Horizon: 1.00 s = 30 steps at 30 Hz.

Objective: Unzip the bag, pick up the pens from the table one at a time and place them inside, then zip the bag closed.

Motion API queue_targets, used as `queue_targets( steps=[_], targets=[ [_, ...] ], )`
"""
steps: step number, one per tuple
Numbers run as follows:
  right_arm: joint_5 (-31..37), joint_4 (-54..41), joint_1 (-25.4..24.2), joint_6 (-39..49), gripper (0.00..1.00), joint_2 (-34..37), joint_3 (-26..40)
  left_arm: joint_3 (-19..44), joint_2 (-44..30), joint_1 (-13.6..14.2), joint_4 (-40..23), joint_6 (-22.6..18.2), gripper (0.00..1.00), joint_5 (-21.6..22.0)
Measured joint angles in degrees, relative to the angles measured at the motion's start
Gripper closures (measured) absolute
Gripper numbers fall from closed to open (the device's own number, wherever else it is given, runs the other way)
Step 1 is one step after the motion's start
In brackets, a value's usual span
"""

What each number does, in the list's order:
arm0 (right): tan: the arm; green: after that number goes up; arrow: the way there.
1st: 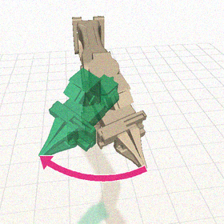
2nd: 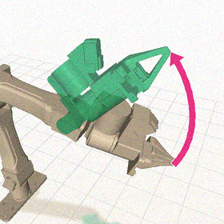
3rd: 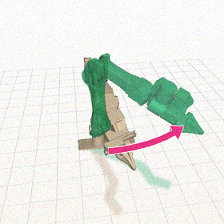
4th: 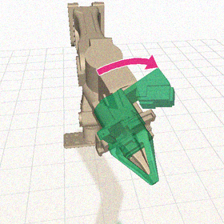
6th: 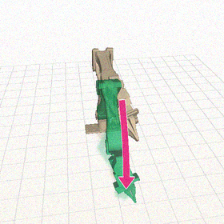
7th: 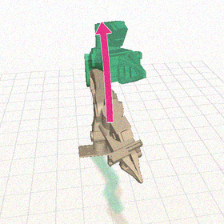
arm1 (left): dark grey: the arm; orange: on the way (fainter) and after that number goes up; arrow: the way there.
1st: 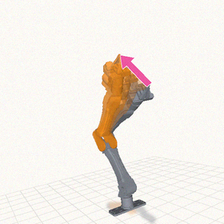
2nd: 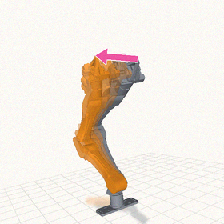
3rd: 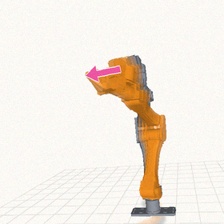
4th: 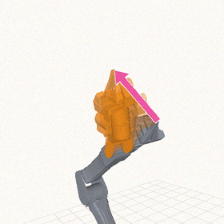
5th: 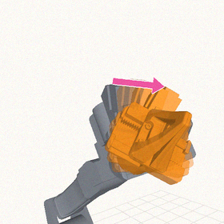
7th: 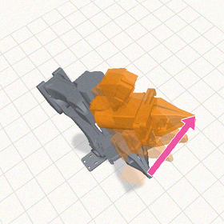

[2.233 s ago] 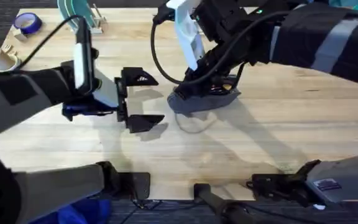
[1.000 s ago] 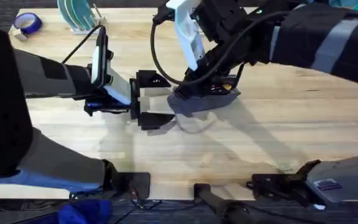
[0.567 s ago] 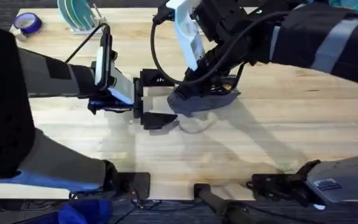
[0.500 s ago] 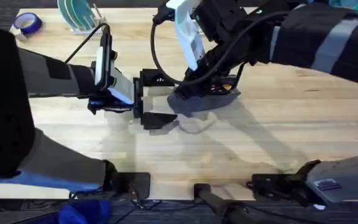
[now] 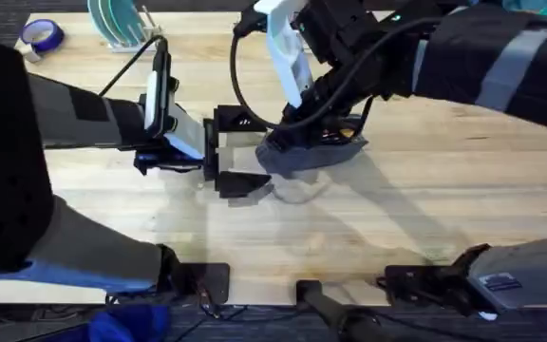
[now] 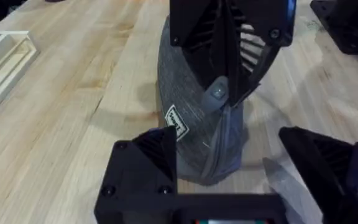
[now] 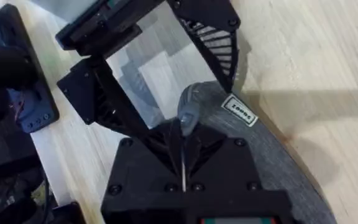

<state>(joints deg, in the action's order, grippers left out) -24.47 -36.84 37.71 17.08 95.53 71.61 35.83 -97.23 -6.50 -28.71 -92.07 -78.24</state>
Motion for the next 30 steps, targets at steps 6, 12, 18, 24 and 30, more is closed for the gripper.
queue_targets(
  steps=[6,12,18,24,30],
  targets=[
    [0.0,0.0,0.0,0.0,0.970,0.0,0.0,0.0,0.0,0.0,0.1,0.0,0.005,0.0],
    [0.0,0.0,0.0,0.0,0.969,0.0,0.0,0.0,0.0,0.0,0.3,0.0,0.005,0.0],
    [0.0,0.0,0.0,0.0,0.969,0.0,0.0,0.0,0.0,0.0,0.3,0.1,0.189,-0.1],
    [-0.2,-0.2,0.1,0.0,0.969,0.0,0.0,0.0,0.0,0.0,0.9,0.1,0.923,-0.2],
    [-0.3,-0.4,0.3,0.0,0.970,0.0,0.0,0.0,0.0,0.0,0.7,0.3,0.958,-0.2]
  ],
)
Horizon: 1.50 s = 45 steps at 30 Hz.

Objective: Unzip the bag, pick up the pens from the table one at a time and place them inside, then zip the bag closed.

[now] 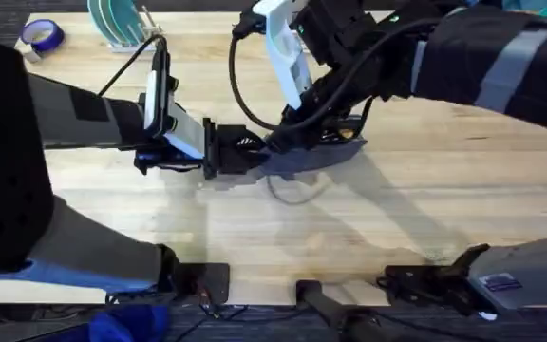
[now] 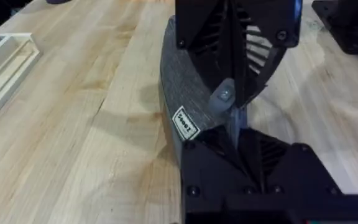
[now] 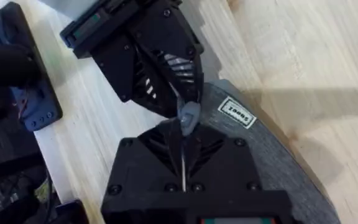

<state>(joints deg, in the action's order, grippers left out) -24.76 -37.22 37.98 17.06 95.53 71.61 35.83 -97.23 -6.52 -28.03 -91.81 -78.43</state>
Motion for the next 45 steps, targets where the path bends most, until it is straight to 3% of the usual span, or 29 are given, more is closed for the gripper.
queue_targets(
  steps=[13,32,45],
  targets=[
    [0.3,0.0,-0.6,-0.2,0.970,0.0,0.0,0.0,0.0,0.0,0.1,0.0,0.958,0.0],
    [-0.7,-1.0,-6.7,-0.4,0.970,0.0,0.0,0.0,0.0,0.0,0.2,0.0,0.958,0.0],
    [-0.4,-1.5,-7.1,-0.3,0.971,0.0,0.0,0.0,0.0,0.0,0.2,0.0,0.958,0.0]
  ],
)
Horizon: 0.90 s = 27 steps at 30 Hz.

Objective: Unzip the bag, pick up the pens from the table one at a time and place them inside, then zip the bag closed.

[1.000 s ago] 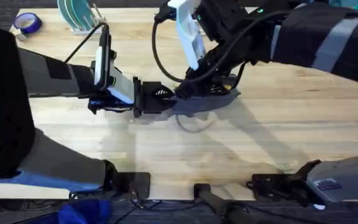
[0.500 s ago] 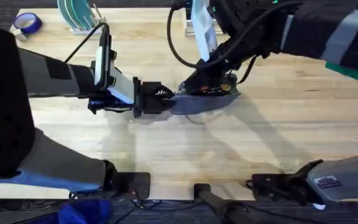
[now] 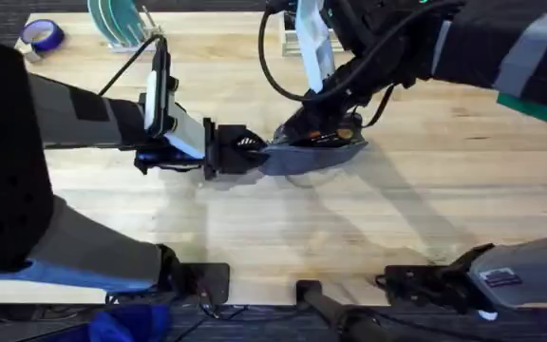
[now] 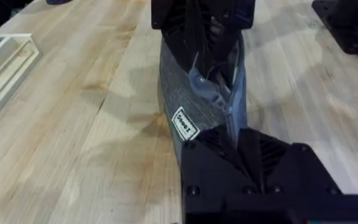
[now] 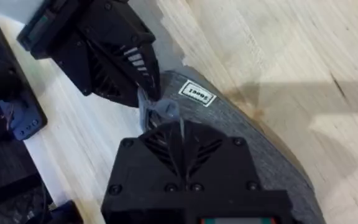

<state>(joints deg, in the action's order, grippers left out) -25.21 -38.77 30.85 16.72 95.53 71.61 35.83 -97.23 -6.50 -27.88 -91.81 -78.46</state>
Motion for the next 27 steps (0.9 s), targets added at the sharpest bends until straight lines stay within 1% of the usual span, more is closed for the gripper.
queue_targets(
  steps=[4,15,21,27],
  targets=[
    [0.2,-0.8,-1.0,0.0,0.971,0.0,0.0,0.0,0.0,0.0,0.0,0.0,0.958,0.0],
    [0.3,-2.8,-6.2,0.0,0.971,0.0,0.0,0.0,0.0,0.0,0.0,0.0,0.958,0.0],
    [2.0,-2.9,-9.3,0.0,0.971,0.0,0.0,0.0,0.0,0.0,-0.2,0.0,0.958,0.0],
    [2.3,-3.0,-10.3,0.0,0.971,0.0,0.0,0.0,0.0,0.0,-0.2,0.0,0.958,0.0]
  ],
)
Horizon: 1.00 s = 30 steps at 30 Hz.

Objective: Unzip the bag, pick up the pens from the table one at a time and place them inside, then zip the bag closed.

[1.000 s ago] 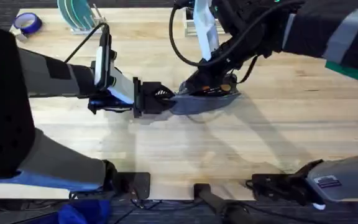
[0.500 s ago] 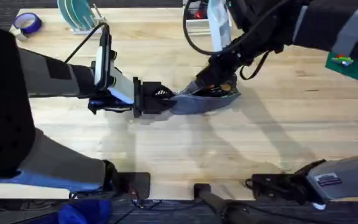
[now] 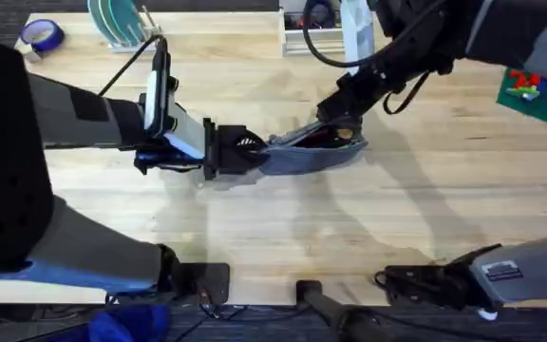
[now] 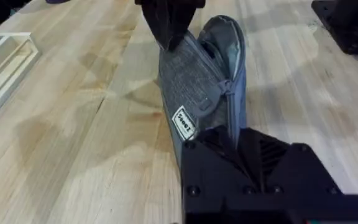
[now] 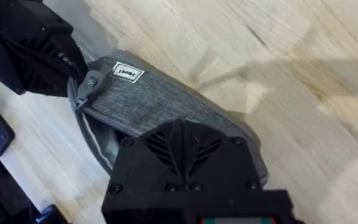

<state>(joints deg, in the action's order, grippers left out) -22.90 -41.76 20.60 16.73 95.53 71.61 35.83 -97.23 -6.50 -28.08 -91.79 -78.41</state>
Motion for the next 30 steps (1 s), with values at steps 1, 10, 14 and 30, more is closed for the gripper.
queue_targets(
  steps=[1,10,14,30],
  targets=[
    [0.0,0.0,-0.1,0.0,0.970,0.0,0.0,0.0,0.0,0.0,0.0,0.0,0.958,0.0],
    [0.2,0.0,-0.1,0.0,0.971,0.0,0.0,0.0,0.0,0.0,0.0,0.0,0.958,0.0],
    [0.2,0.0,-0.4,0.0,0.971,0.0,0.0,0.0,0.0,0.0,0.0,0.0,0.958,0.0],
    [0.6,-0.3,-2.8,0.0,0.966,0.0,0.0,0.0,0.0,0.0,0.0,0.0,0.958,0.0]
  ],
)
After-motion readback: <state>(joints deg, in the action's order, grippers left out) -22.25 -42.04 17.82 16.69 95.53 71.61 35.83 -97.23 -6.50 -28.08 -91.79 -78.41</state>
